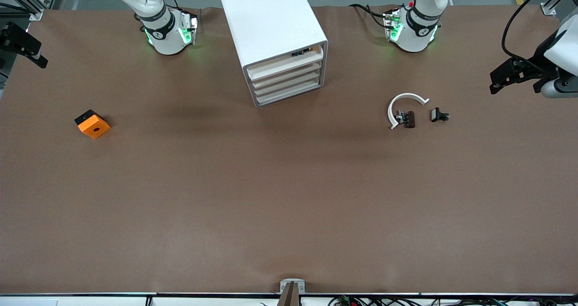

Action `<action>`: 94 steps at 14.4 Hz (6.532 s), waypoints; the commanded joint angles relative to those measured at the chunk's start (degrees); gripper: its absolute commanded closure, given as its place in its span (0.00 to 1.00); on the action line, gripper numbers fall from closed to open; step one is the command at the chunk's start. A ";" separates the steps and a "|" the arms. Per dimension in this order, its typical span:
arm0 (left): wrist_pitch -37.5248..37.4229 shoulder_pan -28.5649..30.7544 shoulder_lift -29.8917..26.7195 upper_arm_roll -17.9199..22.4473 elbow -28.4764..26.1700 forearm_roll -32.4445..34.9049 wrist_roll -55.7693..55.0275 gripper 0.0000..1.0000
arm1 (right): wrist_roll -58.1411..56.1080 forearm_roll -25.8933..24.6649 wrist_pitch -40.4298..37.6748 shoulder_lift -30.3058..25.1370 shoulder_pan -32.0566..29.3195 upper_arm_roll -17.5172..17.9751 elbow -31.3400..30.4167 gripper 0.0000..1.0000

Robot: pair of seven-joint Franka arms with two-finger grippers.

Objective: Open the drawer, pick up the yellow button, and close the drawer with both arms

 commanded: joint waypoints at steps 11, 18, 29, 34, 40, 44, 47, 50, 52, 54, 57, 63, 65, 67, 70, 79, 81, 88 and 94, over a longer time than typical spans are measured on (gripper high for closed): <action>-0.97 0.05 5.58 -0.18 1.73 0.80 0.26 0.00 | -0.79 -0.45 -0.36 -0.38 -0.41 -0.06 0.46 0.00; 1.14 -1.71 16.30 -1.15 0.86 -0.26 -9.48 0.00 | -0.71 -1.25 -0.63 -0.38 -0.50 -0.14 0.46 0.00; 2.98 -16.20 29.57 -1.24 1.47 -6.76 -62.44 0.00 | -0.53 -0.54 -0.63 -0.38 -0.33 -0.14 0.46 0.00; 5.88 -24.37 36.95 -1.24 4.79 -9.14 -86.27 0.00 | -0.53 -0.54 -0.63 -0.38 -0.32 -0.14 0.46 0.00; 4.92 -29.31 39.86 -1.24 7.71 -17.89 -105.64 0.00 | -0.53 -0.54 -0.63 -0.38 -0.32 -0.14 0.46 0.00; 3.16 -29.22 40.13 -1.15 7.71 -25.82 -119.57 0.00 | -0.53 -0.54 -0.63 -0.38 -0.32 -0.14 0.46 0.00; 2.98 -30.19 40.22 -1.24 7.36 -29.59 -127.18 0.00 | -0.53 -0.54 -0.63 -0.38 -0.32 -0.14 0.46 0.00; -0.79 -29.93 41.80 -1.24 7.10 -38.02 -127.36 0.00 | -0.62 -0.54 -0.63 -0.38 -0.41 -0.14 0.46 0.00; -2.37 -30.45 42.06 -1.24 7.10 -39.28 -126.84 0.00 | -0.62 -0.54 -0.63 -0.38 -0.41 -0.14 0.46 0.00; -2.38 -32.20 42.50 -1.24 7.27 -39.98 -126.92 0.00 | -0.62 -0.54 -0.45 -0.30 -0.50 -0.14 0.46 0.00; -2.38 -32.56 42.68 -1.24 7.27 -43.49 -127.18 0.00 | -0.01 -0.63 -0.63 -0.12 -0.50 -0.23 0.46 0.00; -2.47 -33.09 44.17 -1.24 7.27 -50.52 -128.06 0.00 | -0.62 -0.72 -0.54 2.95 -0.59 -0.50 0.81 0.00; -2.47 -33.26 44.87 -1.24 7.27 -52.02 -130.95 0.06 | -0.53 -0.64 0.51 4.26 -0.59 -0.50 0.81 0.00; -2.64 -34.23 44.96 -1.24 7.18 -52.73 -132.19 0.07 | -0.70 -0.46 0.95 6.82 -0.68 -0.50 1.68 0.00; -3.35 -34.32 46.11 -1.24 7.27 -54.04 -135.52 0.33 | -0.88 -0.89 0.95 7.08 -0.41 -0.50 1.86 0.00; -6.06 -35.20 45.76 -1.33 7.36 -55.54 -138.87 0.43 | -0.97 -1.07 0.87 13.13 -0.85 -0.50 2.48 0.00; -6.25 -35.29 45.76 -1.33 7.36 -55.54 -138.87 0.43 | -0.97 -1.25 1.39 13.76 -1.20 -0.50 2.57 0.00; -6.25 -35.90 46.11 -1.24 7.36 -55.54 -138.70 0.81 | -0.27 -1.25 1.22 15.17 -1.56 -0.58 3.09 0.00; -6.16 -34.94 46.72 -0.45 7.53 -55.28 -138.70 0.98 | 0.00 -0.45 1.31 15.17 -1.12 -0.50 3.09 0.00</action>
